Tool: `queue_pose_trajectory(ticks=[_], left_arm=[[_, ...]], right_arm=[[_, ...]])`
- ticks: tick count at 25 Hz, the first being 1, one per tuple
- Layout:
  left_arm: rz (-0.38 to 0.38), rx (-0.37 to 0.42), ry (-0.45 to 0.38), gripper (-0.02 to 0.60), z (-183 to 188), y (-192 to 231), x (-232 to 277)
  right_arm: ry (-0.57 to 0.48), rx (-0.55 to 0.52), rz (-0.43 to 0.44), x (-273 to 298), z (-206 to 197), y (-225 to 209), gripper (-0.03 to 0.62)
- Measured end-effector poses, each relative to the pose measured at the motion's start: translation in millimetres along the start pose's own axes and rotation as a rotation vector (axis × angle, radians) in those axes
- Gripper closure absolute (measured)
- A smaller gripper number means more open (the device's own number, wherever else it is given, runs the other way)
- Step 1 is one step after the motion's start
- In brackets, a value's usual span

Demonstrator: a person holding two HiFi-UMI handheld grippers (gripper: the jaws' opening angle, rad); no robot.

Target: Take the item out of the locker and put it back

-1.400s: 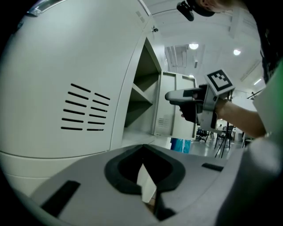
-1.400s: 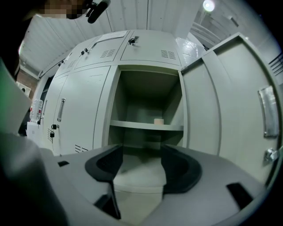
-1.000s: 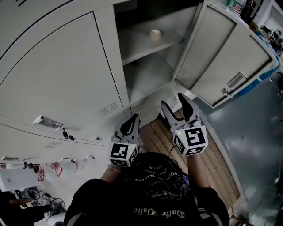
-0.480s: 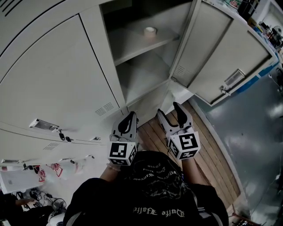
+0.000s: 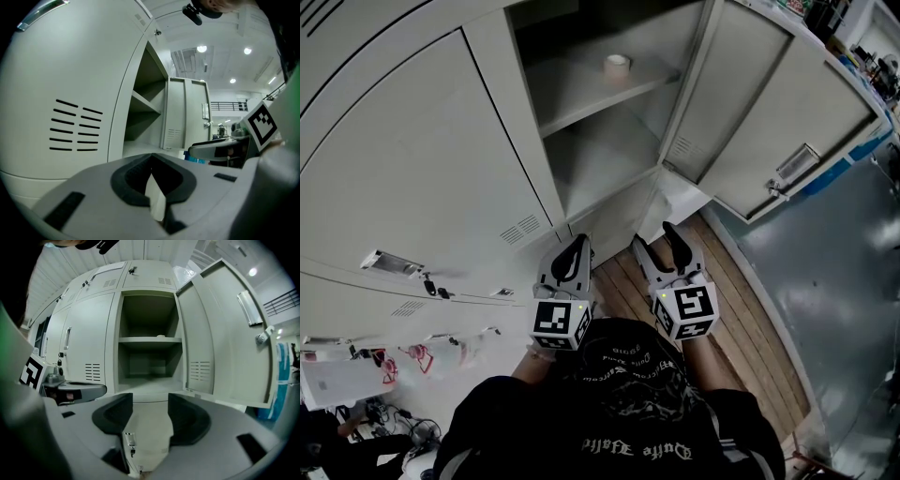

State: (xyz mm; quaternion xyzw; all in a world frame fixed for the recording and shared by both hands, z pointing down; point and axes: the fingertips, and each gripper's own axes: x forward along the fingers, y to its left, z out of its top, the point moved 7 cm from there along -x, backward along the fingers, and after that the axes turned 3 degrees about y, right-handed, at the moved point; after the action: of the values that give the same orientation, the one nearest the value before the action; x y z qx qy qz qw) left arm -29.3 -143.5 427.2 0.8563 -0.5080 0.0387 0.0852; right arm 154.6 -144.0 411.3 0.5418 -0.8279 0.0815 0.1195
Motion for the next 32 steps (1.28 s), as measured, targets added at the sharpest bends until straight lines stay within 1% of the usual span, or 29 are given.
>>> queue_pose_trajectory(ticks=[3, 8, 10, 14, 23, 32], left_arm=[[-0.002, 0.003, 0.002, 0.574, -1, -2, 1], [-0.013, 0.011, 0.003, 0.574, -1, -6, 0], [-0.015, 0.013, 0.005, 0.574, -1, -6, 0], [-0.015, 0.013, 0.007, 0.574, -2, -7, 0], [-0.022, 0.019, 0.014, 0.574, -3, -11, 3], [-0.021, 0.022, 0.013, 0.574, -3, -11, 4]], right_arm=[[-0.008, 0.004, 0.001, -1, 0, 0, 0.388], [-0.019, 0.020, 0.009, -3, 0, -1, 0.477], [-0.018, 0.032, 0.009, -4, 0, -1, 0.493], [-0.025, 0.041, -0.001, -6, 0, -3, 0.556], [-0.016, 0.041, -0.025, -6, 0, -8, 0.588], [-0.015, 0.015, -0.027, -4, 2, -8, 0.589]])
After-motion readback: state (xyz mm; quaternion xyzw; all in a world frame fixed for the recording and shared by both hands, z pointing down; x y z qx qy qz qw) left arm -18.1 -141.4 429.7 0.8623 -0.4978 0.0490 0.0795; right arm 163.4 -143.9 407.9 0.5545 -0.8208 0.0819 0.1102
